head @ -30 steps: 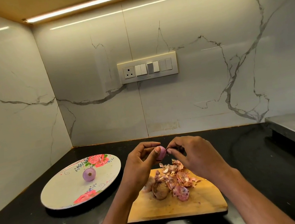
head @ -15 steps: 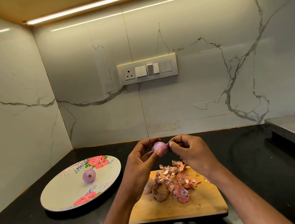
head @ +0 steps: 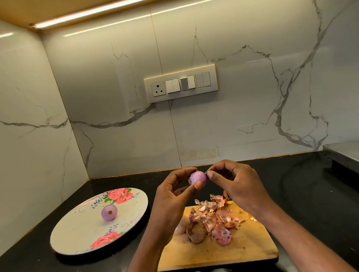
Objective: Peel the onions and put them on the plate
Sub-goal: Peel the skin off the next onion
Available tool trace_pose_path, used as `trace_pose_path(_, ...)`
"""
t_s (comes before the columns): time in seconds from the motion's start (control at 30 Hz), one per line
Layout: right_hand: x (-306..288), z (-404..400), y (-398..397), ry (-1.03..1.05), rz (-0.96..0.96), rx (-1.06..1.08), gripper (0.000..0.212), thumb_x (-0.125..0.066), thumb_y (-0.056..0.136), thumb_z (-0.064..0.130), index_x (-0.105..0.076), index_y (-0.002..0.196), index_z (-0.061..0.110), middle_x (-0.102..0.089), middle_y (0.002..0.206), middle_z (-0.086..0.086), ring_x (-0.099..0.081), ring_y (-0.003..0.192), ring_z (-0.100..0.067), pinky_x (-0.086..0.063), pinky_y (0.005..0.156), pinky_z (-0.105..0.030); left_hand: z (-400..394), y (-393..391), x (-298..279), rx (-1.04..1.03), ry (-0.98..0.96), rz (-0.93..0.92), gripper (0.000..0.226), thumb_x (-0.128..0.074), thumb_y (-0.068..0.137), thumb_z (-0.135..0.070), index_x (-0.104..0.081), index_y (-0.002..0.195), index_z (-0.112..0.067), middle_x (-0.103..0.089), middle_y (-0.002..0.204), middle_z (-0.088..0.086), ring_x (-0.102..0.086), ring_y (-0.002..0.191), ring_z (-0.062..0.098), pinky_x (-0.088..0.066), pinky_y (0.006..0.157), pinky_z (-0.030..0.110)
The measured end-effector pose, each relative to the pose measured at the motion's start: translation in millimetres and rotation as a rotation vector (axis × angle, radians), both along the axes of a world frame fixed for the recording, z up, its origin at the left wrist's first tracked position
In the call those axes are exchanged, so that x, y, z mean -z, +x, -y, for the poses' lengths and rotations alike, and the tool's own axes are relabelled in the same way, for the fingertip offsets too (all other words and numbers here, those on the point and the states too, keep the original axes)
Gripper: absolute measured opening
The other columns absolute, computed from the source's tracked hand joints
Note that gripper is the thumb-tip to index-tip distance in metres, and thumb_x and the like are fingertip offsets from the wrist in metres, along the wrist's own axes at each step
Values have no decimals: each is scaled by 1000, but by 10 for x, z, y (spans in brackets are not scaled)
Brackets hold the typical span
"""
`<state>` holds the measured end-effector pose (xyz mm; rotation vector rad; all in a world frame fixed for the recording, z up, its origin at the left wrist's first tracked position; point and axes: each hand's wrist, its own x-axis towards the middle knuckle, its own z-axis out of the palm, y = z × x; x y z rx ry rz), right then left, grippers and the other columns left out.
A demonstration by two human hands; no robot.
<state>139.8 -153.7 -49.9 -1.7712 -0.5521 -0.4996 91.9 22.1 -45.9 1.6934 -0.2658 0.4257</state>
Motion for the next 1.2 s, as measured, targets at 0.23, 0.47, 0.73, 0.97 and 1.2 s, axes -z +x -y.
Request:
trace_pose_path(0.23, -51, -55, -71, 249, -265, -186, 12, -65, 95, 26, -74, 101, 23, -71, 86, 7, -61, 78, -3, -47, 63, -17, 19, 6, 14, 14, -18, -21, 43, -77, 83, -18, -63, 122, -29, -65, 123, -11, -65, 105, -3, -54, 78, 12)
trace_pose_path(0.47, -68, 3, -51, 112, -162, -145, 16, -69, 91, 30, -77, 104, 24, -75, 92, 10, -65, 90, -1, -50, 68, -15, 47, -18, -3, 12, -71, -7, 45, -77, 75, -34, -66, 118, -23, -71, 114, -5, -68, 103, 3, -57, 81, 19)
trace_pose_path(0.73, -35, -80, -33, 187, -277, -137, 17, -59, 99, 28, -75, 104, 22, -70, 88, 9, -59, 82, -6, -44, 65, -18, 50, -11, 20, 37, -37, -10, 40, -78, 75, -26, -67, 114, -24, -69, 113, -14, -68, 105, 2, -54, 77, 14)
trace_pose_path(0.97, -36, -8, -9, 310, -495, -217, 15, -60, 99, 21, -75, 102, 18, -75, 92, 1, -62, 81, -10, -48, 67, -23, 29, -18, 13, 43, -98, 24, 40, -77, 78, -21, -65, 116, -19, -70, 116, -8, -68, 107, 7, -54, 77, 14)
trace_pose_path(1.2, 39, 20, 30, -233, -179, 16, 14, -65, 96, 28, -77, 104, 28, -74, 94, 13, -67, 92, -2, -55, 81, -20, 9, 18, 21, -30, -136, 22, 45, -76, 75, -34, -64, 118, -25, -72, 113, -9, -68, 107, 6, -58, 89, 27)
